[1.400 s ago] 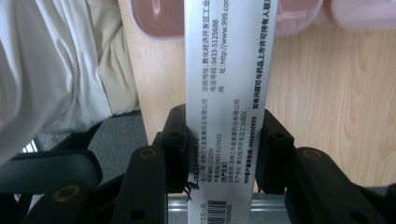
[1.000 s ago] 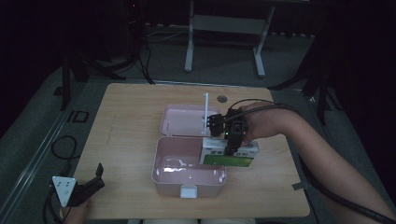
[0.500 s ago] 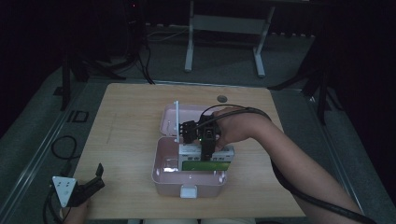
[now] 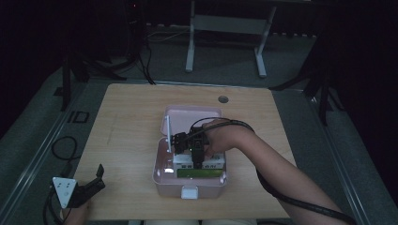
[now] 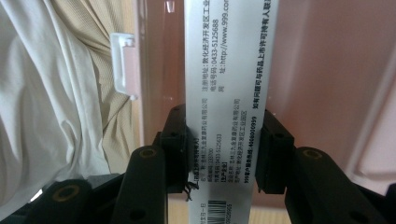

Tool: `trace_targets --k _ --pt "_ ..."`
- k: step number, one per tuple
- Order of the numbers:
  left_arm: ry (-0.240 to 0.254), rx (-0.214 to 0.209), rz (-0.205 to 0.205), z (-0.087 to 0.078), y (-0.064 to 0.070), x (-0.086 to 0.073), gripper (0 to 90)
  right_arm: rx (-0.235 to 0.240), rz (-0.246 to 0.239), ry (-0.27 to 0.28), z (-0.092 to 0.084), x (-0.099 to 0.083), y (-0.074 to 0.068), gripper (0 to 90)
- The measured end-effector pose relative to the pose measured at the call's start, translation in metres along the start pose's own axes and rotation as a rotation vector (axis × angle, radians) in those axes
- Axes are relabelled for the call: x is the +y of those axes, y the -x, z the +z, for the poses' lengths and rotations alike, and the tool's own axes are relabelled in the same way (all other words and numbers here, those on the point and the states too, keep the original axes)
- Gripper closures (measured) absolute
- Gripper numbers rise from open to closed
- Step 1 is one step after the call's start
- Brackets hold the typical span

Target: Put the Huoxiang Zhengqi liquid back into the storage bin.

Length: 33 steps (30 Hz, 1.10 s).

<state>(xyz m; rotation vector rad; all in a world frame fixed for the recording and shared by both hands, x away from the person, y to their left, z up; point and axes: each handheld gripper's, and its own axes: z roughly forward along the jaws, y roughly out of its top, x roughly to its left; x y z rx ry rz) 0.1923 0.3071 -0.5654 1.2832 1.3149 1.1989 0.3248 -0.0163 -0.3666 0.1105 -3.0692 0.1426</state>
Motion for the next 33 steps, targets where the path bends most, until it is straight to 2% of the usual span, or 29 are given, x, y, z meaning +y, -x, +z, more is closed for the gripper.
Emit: trace_targets --k 5,9,12,18,26,27,29,33 --pt "-0.001 -0.001 0.002 0.0 0.0 0.0 1.1 0.024 0.004 0.004 0.022 0.001 0.005 62.1" --pt "0.0 -0.002 0.003 0.0 0.0 0.0 1.1 0.01 -0.013 0.008 0.041 0.006 0.006 62.1" --pt "-0.002 -0.002 0.003 0.0 0.0 0.0 1.1 0.032 -0.024 -0.005 0.055 0.008 0.006 62.1" --pt "0.0 -0.002 0.004 0.0 0.0 0.0 1.1 0.044 -0.005 -0.019 0.073 0.004 0.01 62.0" --pt "-0.002 -0.003 0.007 0.0 0.0 0.0 1.1 0.073 0.001 -0.024 0.086 0.004 0.011 60.2" --pt "-0.003 -0.004 0.007 0.0 0.0 0.0 1.1 0.071 -0.011 -0.022 0.085 0.004 0.01 59.1" --pt "-0.003 -0.003 0.006 0.0 0.0 0.0 1.1 0.073 -0.02 -0.002 0.081 0.003 0.009 51.3" --pt "-0.004 -0.002 0.007 0.0 0.0 0.0 1.1 0.046 0.004 0.027 0.062 0.0 0.008 41.7"
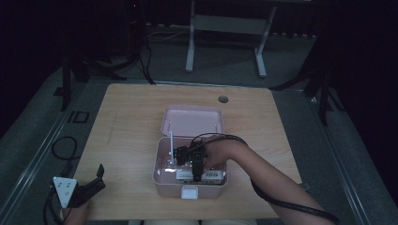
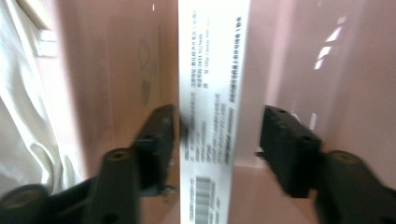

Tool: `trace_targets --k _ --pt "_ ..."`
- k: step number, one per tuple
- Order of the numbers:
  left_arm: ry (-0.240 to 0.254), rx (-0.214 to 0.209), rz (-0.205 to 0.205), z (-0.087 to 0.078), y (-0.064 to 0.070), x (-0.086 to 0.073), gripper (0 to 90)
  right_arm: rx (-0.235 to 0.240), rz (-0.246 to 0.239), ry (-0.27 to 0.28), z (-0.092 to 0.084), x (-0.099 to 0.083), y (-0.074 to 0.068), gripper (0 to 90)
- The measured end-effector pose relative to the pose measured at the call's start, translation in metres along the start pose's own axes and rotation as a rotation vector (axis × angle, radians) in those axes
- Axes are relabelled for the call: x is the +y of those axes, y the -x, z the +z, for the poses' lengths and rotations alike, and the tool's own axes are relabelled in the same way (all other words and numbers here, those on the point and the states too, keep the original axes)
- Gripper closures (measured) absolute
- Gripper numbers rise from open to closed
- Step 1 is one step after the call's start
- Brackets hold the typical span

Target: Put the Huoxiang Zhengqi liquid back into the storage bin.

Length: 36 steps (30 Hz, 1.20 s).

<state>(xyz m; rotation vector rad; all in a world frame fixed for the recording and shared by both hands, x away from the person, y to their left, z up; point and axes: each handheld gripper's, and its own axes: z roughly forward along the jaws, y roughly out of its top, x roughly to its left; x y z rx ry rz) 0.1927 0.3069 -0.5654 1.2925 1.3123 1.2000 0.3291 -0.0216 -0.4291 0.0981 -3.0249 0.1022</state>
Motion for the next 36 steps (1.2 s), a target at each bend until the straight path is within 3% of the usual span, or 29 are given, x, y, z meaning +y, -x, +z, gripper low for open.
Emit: trace_targets --k 4,12,15,19,23,30,32,36 --pt "0.0 0.001 0.0 0.0 0.0 0.0 1.1 -0.044 0.013 0.043 -0.021 -0.01 -0.001 31.8" --pt "-0.001 0.002 0.001 0.0 0.0 0.0 1.1 -0.106 0.074 0.222 -0.053 -0.047 0.003 17.5" --pt "-0.002 0.002 0.001 0.0 0.0 0.0 1.1 -0.125 0.126 0.302 -0.062 -0.066 0.005 12.3" --pt "0.0 0.003 0.001 0.0 0.0 0.0 1.1 -0.195 0.192 0.383 -0.068 -0.095 0.006 11.0" --pt "-0.001 0.002 0.0 0.0 0.0 0.0 1.1 -0.222 0.279 0.445 -0.065 -0.124 0.011 11.0" --pt "-0.002 0.004 0.0 0.0 0.0 0.0 1.1 -0.291 0.371 0.46 -0.042 -0.171 0.026 11.6" --pt "-0.002 0.005 -0.001 0.0 0.0 0.0 1.1 -0.327 0.42 0.477 -0.033 -0.182 0.032 11.6" --pt "0.0 0.004 -0.002 0.0 0.0 0.0 1.1 -0.339 0.533 0.551 -0.008 -0.204 0.044 12.8"
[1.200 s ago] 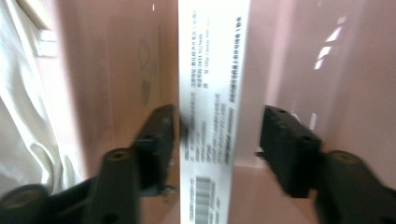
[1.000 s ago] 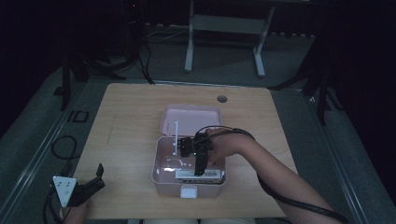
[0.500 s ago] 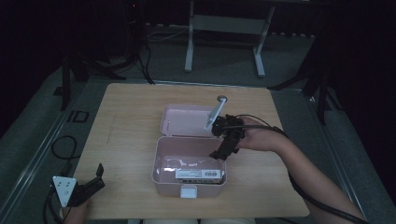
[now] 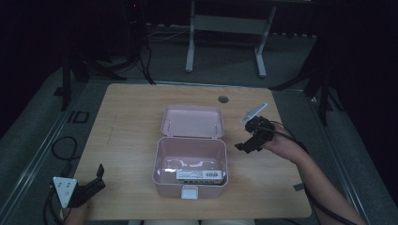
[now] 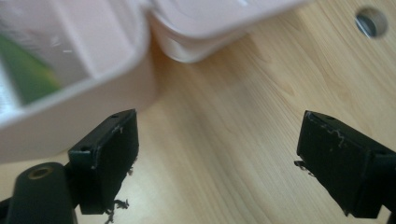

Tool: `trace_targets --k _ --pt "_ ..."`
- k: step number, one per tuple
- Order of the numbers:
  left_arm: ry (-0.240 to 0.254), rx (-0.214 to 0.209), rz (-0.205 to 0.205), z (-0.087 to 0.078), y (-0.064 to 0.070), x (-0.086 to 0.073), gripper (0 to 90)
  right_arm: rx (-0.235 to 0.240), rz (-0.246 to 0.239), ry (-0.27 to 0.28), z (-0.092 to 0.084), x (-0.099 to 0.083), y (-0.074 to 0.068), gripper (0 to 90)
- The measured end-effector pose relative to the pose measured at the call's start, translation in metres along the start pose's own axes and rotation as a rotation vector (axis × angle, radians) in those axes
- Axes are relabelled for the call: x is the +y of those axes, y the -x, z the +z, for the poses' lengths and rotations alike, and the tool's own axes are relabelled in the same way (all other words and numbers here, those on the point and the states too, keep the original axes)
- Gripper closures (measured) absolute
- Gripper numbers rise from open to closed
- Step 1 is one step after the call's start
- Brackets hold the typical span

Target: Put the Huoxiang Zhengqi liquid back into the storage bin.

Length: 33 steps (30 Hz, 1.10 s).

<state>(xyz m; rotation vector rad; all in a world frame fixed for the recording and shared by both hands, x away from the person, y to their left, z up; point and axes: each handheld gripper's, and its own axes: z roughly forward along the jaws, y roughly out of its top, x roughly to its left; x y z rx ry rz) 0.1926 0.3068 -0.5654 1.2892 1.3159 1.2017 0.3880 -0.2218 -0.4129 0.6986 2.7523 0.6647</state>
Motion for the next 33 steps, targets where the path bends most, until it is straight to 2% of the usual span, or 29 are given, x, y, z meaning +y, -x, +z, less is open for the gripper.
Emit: trace_targets --k 2,5,10,12,15,17,21,22,26,31,33 --pt "0.001 0.0 0.001 0.0 0.0 0.0 1.1 -0.043 0.032 0.019 0.01 -0.012 0.007 12.8" --pt "0.001 -0.001 0.0 0.0 0.0 0.0 1.1 -0.083 0.085 0.076 0.024 -0.031 0.014 12.8" --pt "0.003 -0.001 -0.001 0.0 0.0 0.0 1.1 -0.152 0.129 0.136 0.044 -0.053 0.018 12.6" --pt "0.003 -0.001 -0.001 0.0 0.0 0.0 1.1 -0.154 0.161 0.158 0.051 -0.062 0.019 12.6" --pt "0.0 0.0 0.001 0.0 0.0 0.0 1.1 -0.192 0.193 0.216 0.059 -0.075 0.018 12.6" --pt "0.0 0.0 0.002 0.0 0.0 0.0 1.1 -0.215 0.229 0.27 0.062 -0.085 0.019 12.3" --pt "0.0 0.001 0.001 0.0 0.0 0.0 1.1 -0.228 0.259 0.334 0.065 -0.101 0.019 12.2" --pt "0.0 0.001 0.0 0.0 0.0 0.0 1.2 -0.249 0.274 0.347 0.066 -0.106 0.019 12.2" --pt "0.004 0.001 -0.003 0.0 0.0 0.0 1.1 -0.275 0.327 0.388 0.068 -0.121 0.021 12.3" --pt "0.002 0.001 -0.001 0.0 0.0 0.0 1.1 -0.326 0.391 0.405 0.069 -0.138 0.025 12.2" --pt "0.001 0.002 -0.001 0.0 0.0 0.0 1.1 -0.328 0.426 0.43 0.068 -0.145 0.027 12.2"
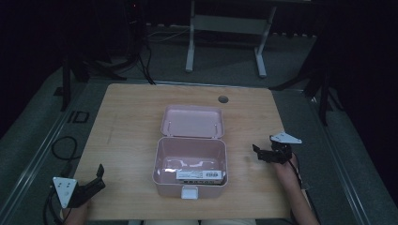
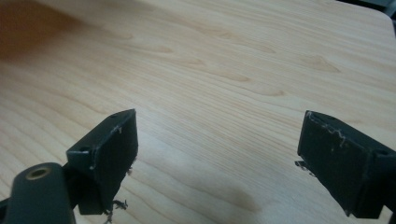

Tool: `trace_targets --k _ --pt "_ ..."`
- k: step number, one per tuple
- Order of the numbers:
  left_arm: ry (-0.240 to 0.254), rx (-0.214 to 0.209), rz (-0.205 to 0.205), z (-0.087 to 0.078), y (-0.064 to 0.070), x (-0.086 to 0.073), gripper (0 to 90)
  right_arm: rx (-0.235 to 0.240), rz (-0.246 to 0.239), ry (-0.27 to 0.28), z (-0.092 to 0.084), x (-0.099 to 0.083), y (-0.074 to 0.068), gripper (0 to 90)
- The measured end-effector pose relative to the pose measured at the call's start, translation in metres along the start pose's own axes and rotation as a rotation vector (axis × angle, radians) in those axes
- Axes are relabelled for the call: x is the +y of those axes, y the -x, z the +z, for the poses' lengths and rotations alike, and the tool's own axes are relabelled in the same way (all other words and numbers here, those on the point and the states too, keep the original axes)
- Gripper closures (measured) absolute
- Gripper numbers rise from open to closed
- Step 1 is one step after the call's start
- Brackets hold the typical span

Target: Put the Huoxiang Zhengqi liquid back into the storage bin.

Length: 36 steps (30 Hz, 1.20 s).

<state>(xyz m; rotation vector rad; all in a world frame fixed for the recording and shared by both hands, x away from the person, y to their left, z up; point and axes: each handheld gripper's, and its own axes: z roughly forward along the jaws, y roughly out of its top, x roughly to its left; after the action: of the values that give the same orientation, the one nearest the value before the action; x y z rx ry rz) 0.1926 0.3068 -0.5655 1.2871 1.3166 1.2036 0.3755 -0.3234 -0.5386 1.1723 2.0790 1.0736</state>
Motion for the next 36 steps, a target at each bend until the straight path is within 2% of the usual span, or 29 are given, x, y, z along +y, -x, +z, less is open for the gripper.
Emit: trace_targets --k 5,7,10,12,14,16,22,28,30,34,36 --pt "0.002 0.0 -0.002 0.0 0.0 0.0 1.1 -0.009 0.028 0.015 -0.004 -0.007 0.009 12.2" --pt "0.001 0.0 -0.002 0.0 0.0 0.0 1.1 0.022 0.058 0.031 -0.007 -0.011 0.013 12.2" --pt "-0.001 0.002 0.0 0.0 0.0 0.0 1.1 0.041 0.087 0.07 -0.011 -0.017 0.017 12.2" --pt "0.001 0.002 0.0 0.0 0.0 0.0 1.1 0.035 0.105 0.084 -0.013 -0.019 0.019 12.2" --pt "0.001 0.003 -0.001 0.0 0.0 0.0 1.1 0.003 0.13 0.081 -0.015 -0.02 0.02 12.2" --pt "0.001 0.004 -0.002 0.0 0.0 0.0 1.1 -0.041 0.133 0.076 -0.015 -0.021 0.02 12.2" --pt "0.001 0.006 -0.002 0.0 0.0 0.0 1.1 -0.031 0.166 0.105 -0.019 -0.027 0.025 13.3" --pt "0.001 0.005 -0.001 0.0 0.0 0.0 1.1 -0.016 0.213 0.159 -0.025 -0.029 0.032 13.9" --pt "0.001 0.005 0.0 0.0 0.0 0.0 1.1 -0.006 0.224 0.155 -0.024 -0.03 0.034 13.3" --pt "0.003 0.004 -0.002 0.0 0.0 0.0 1.1 -0.044 0.215 0.144 -0.023 -0.033 0.034 13.0" --pt "0.002 0.004 0.0 0.0 0.0 0.0 1.2 -0.036 0.217 0.147 -0.023 -0.033 0.034 13.0"
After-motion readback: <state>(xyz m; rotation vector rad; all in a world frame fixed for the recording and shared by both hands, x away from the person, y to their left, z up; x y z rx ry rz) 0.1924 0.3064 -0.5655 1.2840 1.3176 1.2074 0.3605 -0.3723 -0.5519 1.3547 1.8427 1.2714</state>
